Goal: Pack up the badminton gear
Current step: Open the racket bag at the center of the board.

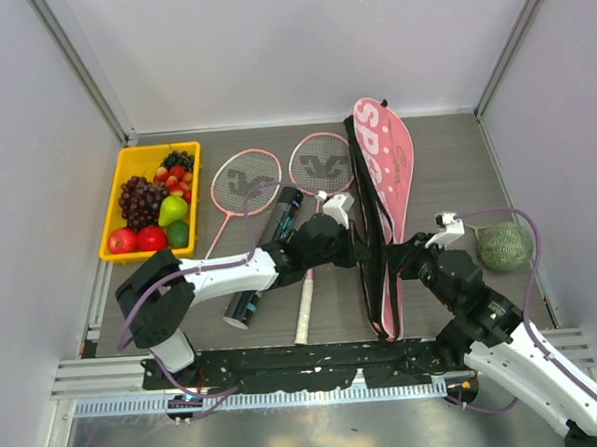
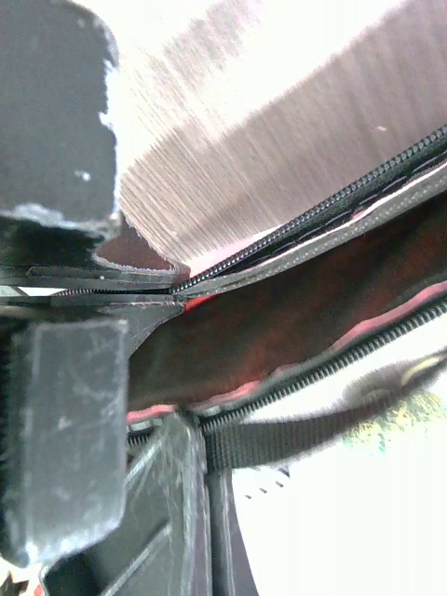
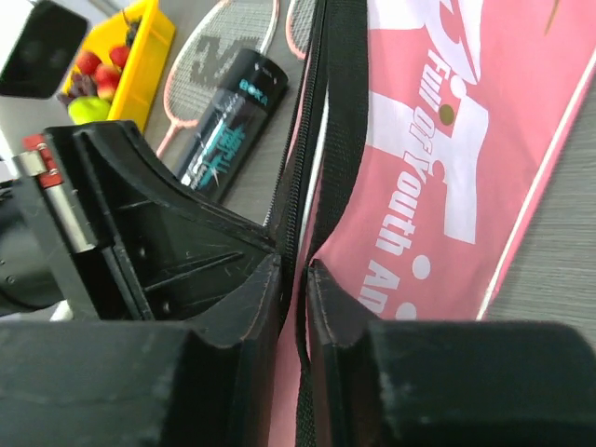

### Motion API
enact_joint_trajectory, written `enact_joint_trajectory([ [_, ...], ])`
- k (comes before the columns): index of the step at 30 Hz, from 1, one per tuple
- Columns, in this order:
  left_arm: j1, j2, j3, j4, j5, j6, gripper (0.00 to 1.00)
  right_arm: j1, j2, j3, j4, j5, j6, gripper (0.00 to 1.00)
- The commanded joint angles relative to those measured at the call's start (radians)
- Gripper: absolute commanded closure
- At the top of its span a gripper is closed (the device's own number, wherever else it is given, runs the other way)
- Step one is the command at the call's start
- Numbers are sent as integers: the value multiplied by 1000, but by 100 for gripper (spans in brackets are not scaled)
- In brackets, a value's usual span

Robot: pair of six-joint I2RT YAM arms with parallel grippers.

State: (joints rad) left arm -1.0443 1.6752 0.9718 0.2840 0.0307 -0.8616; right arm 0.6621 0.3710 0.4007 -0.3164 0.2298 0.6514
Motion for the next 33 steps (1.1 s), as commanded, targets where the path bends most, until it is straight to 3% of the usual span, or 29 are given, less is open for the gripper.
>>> enact_joint_trajectory([
  [1,-48,-75,175,-199,-136,248,100,-2,-18,104,-72,123,-2,71],
  [6,-108,-62,269,-333,-242,369,100,-4,38,219,-177,152,-15,50],
  [17,-206,-89,260,-379,-524,525,100,-2,247,475,-256,328,-136,29],
  [22,-275,-88,246,-333,-655,692,100,-18,433,627,-233,240,-188,28],
  [25,-324,-101,211,-220,-734,823,100,-51,503,676,-231,175,-185,29],
  [29,-385,-109,165,-85,-828,1044,100,-105,485,670,-188,111,-173,30],
  [33,-396,-108,157,-60,-870,1102,100,-142,445,679,-205,106,-176,30],
])
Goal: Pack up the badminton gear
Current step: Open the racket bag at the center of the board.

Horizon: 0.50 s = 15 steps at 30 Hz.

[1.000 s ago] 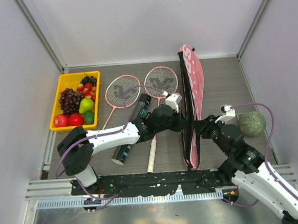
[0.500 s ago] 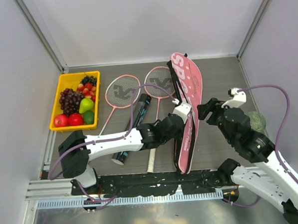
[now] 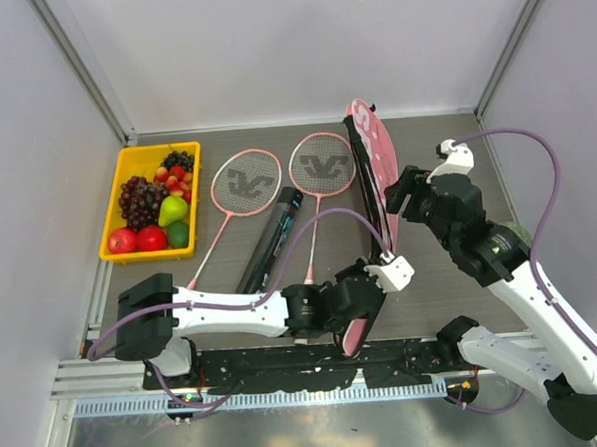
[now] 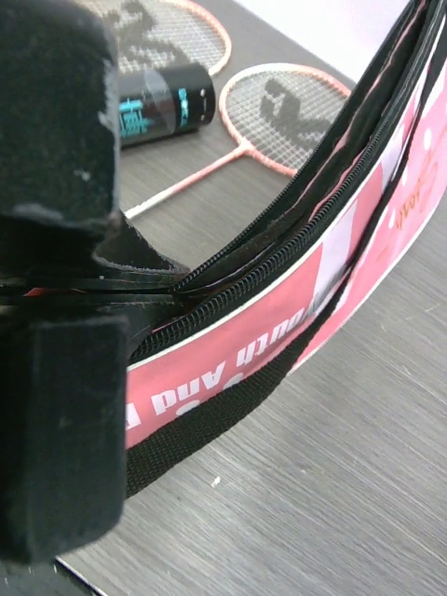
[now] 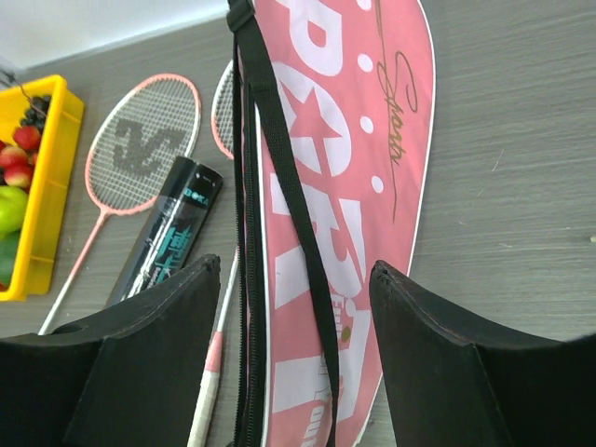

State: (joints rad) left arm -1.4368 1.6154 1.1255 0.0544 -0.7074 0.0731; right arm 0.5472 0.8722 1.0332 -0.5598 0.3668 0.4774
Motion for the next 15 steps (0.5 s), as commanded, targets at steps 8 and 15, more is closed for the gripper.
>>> enact_joint_trajectory([
  [8,-54,0,-37,425,-254,520,100,-167,16,68,26,-280,-80,30],
  [15,-77,57,-13,507,-303,653,100,-227,42,36,23,-310,-98,31],
])
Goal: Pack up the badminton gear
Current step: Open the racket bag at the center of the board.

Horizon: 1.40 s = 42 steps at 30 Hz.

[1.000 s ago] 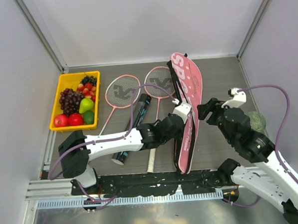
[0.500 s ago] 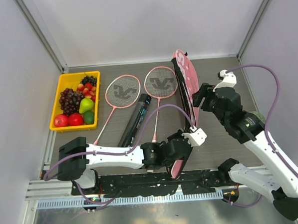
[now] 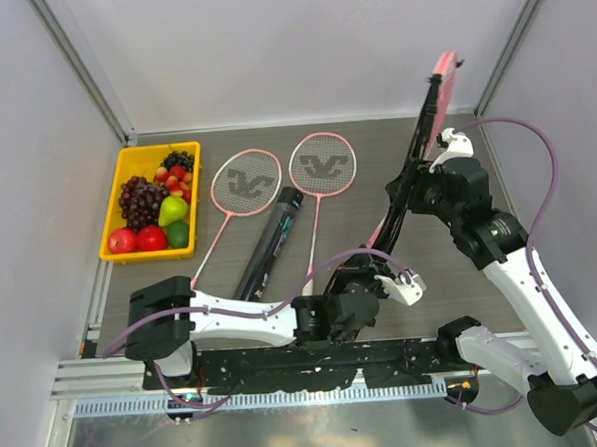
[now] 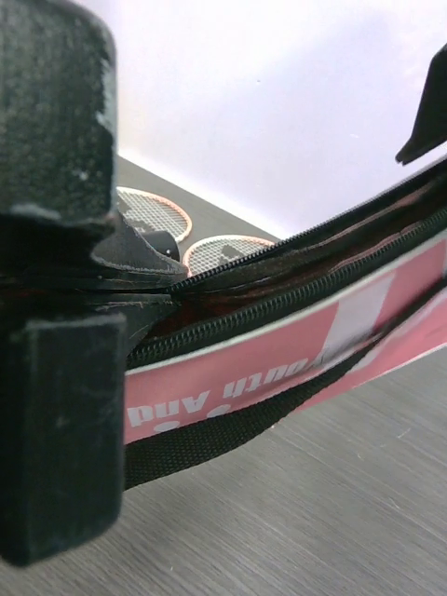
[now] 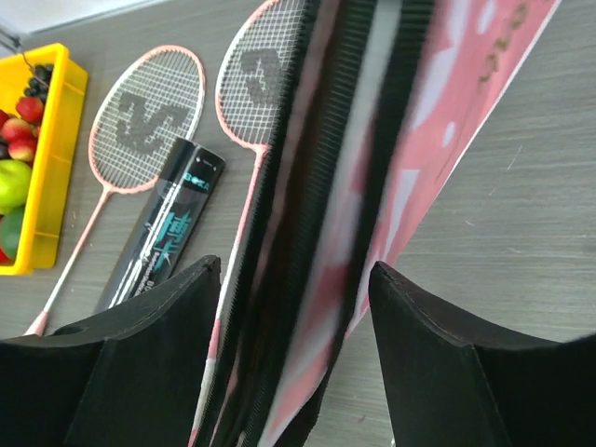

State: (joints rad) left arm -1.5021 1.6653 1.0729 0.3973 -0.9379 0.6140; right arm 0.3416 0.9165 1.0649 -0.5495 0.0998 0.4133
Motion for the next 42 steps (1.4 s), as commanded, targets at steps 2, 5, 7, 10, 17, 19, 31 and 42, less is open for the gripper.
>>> enact_joint_trajectory([
  [2,-14,13,44,167,-78,110,100,-29,-2,-19,-3,4,-34,32],
  [5,-15,17,44,172,-84,101,100,-55,-16,-81,-3,21,-34,37],
  [7,-15,19,42,167,-82,86,100,-64,-28,-100,0,17,-34,39],
  [10,-15,33,53,129,-88,40,100,-65,-64,-114,23,-5,-37,37],
  [17,-15,30,64,20,-107,-102,100,-64,-111,-42,-26,18,-18,30],
  [19,-15,37,62,20,-119,-103,100,-65,-129,-36,-32,32,-5,30],
  [31,-9,50,71,18,-145,-95,100,-64,-151,-62,-64,41,18,36],
  [42,71,-22,119,-345,-63,-515,100,-64,-265,-112,-132,98,56,30],
])
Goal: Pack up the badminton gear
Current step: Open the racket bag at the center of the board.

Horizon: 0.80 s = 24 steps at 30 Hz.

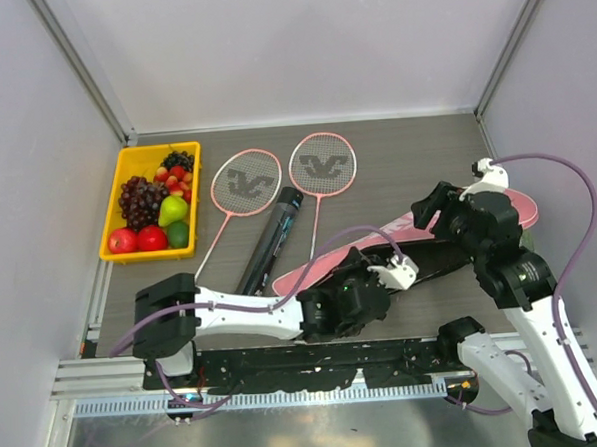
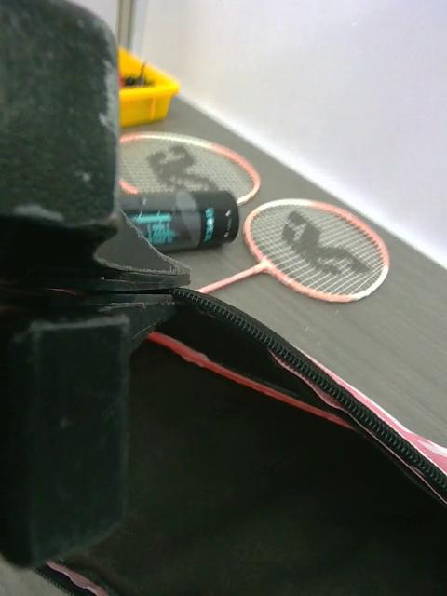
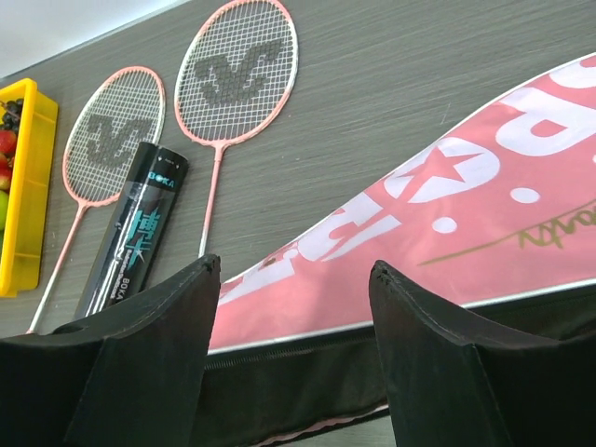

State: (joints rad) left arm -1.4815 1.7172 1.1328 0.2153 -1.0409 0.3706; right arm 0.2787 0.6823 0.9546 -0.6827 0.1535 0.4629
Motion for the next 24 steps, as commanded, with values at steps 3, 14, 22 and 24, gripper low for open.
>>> enact_joint_trajectory([
  [3,108,-129,56,-302,143,-476,100,-1,-64,0,-3,32,-6,30],
  [14,288,-283,-39,-340,504,-815,100,-1,-237,-276,115,-137,34,28],
  [22,343,-312,-50,-313,642,-895,100,-3,-339,-505,244,-95,123,21],
  [24,354,-315,-56,-310,666,-914,100,-3,-348,-534,250,-74,146,21],
])
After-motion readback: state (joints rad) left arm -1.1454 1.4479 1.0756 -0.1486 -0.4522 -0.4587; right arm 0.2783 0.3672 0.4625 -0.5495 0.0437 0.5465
